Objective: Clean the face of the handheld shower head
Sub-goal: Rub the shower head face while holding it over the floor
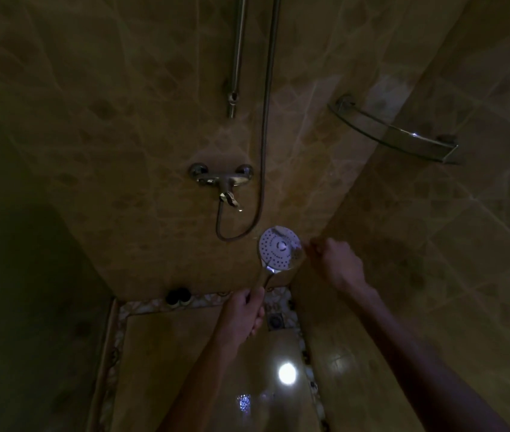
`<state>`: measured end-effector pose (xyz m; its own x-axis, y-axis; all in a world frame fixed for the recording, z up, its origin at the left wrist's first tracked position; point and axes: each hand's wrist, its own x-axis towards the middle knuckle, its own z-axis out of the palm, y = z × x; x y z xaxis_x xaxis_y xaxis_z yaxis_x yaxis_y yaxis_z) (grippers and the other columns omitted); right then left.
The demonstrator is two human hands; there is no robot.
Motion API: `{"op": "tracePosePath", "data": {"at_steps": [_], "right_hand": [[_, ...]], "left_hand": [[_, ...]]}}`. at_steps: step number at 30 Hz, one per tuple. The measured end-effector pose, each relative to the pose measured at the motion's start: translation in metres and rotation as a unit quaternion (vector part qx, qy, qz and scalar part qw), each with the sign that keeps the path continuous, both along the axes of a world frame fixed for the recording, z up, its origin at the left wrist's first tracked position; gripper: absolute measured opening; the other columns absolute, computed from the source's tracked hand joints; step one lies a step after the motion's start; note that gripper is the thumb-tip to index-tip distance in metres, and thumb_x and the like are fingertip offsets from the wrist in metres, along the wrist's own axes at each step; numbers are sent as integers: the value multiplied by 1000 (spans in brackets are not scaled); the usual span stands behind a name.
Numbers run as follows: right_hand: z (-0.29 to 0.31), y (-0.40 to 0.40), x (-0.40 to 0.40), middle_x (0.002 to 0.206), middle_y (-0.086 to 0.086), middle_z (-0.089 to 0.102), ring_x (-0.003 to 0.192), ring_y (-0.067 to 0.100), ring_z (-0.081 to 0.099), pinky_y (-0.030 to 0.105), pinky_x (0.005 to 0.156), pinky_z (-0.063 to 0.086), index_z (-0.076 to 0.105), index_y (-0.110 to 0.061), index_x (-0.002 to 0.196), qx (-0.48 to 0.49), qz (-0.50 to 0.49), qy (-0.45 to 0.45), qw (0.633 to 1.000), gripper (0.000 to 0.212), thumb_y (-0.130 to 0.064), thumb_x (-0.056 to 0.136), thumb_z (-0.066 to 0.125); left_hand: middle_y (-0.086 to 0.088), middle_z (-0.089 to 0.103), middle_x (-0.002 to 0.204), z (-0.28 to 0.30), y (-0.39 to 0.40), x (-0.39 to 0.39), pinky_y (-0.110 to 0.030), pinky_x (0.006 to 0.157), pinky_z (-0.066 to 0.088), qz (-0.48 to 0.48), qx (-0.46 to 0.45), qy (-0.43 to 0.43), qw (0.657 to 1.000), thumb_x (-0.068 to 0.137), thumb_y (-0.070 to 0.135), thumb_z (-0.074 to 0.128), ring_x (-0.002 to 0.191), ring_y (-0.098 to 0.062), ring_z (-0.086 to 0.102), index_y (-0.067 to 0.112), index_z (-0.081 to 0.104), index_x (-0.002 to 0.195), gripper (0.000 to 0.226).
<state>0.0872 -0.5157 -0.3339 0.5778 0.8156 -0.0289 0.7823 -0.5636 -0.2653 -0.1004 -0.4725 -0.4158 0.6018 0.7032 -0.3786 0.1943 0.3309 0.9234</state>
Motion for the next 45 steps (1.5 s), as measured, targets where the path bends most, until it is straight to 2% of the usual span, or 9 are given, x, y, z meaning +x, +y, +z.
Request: {"op": "tracePosePath", "data": {"at_steps": [11, 15, 18, 23, 27, 32, 37, 41, 45], "right_hand": [[19, -13, -7, 78, 3, 65, 76, 24, 65, 40, 67, 55, 64, -17, 93, 17, -44, -37, 998, 48, -52, 98, 33], [15, -25, -27, 70, -5, 56, 66, 14, 60, 28, 54, 43, 64, -24, 93, -42, 35, -46, 997, 45, -54, 98, 31], [28, -27, -14, 78, 2, 61, 72, 19, 60, 35, 66, 51, 54, -22, 75, -27, -11, -44, 999, 43, -51, 98, 34], [42, -31, -4, 92, 10, 66, 86, 27, 65, 46, 77, 55, 61, -16, 94, -27, -35, -14, 999, 40, -47, 99, 36], [33, -35, -20, 80, -2, 58, 78, 15, 60, 32, 70, 51, 61, -17, 96, -90, 51, -45, 994, 40, -45, 100, 32], [48, -20, 6, 96, 9, 65, 85, 24, 62, 34, 68, 49, 60, -17, 97, -51, -37, -42, 997, 35, -41, 101, 35], [38, -20, -23, 66, -8, 50, 53, 4, 45, 21, 46, 35, 45, -25, 73, -96, 41, -84, 991, 40, -52, 99, 30], [44, 3, 0, 76, -1, 64, 69, 17, 64, 39, 66, 57, 61, -24, 91, -54, -3, -110, 992, 45, -55, 97, 30], [39, 9, -7, 76, -3, 63, 67, 14, 63, 35, 62, 56, 59, -26, 94, -68, 42, -122, 989, 41, -53, 98, 29]], "left_hand": [[-2, 48, 61, 11, -12, 2, -20, 38, 28, -21, 0, -25, 999, 97, 31, 45, 41, -7, 39, 15, 49, 75, 27], [0, 48, 60, 11, -15, 1, -18, 37, 28, -8, -11, -29, 999, 98, 30, 45, 39, -5, 39, 16, 48, 73, 29], [0, 47, 58, 13, -14, 2, -18, 36, 26, -2, -8, -34, 999, 98, 29, 45, 37, -5, 38, 15, 48, 73, 29], [-1, 48, 60, 12, -10, 6, -19, 37, 28, -2, -3, -32, 999, 97, 31, 45, 40, -7, 39, 15, 50, 73, 30], [0, 50, 61, 6, -9, 8, -20, 37, 28, 9, -18, -36, 999, 97, 32, 46, 41, -7, 40, 17, 52, 74, 28], [0, 47, 60, 12, -8, 13, -17, 36, 26, -3, -22, -36, 999, 98, 31, 45, 39, -7, 37, 14, 48, 76, 28], [0, 47, 60, 11, -2, 11, -19, 37, 27, -5, -29, -30, 999, 98, 34, 44, 39, -6, 37, 12, 51, 82, 28], [1, 49, 62, 15, 5, 10, -20, 37, 29, -8, -22, -27, 999, 97, 35, 44, 40, -6, 39, 14, 53, 82, 28], [1, 49, 63, 15, 7, 9, -20, 38, 30, -12, -25, -31, 999, 98, 35, 44, 41, -6, 40, 15, 53, 80, 28]]}}
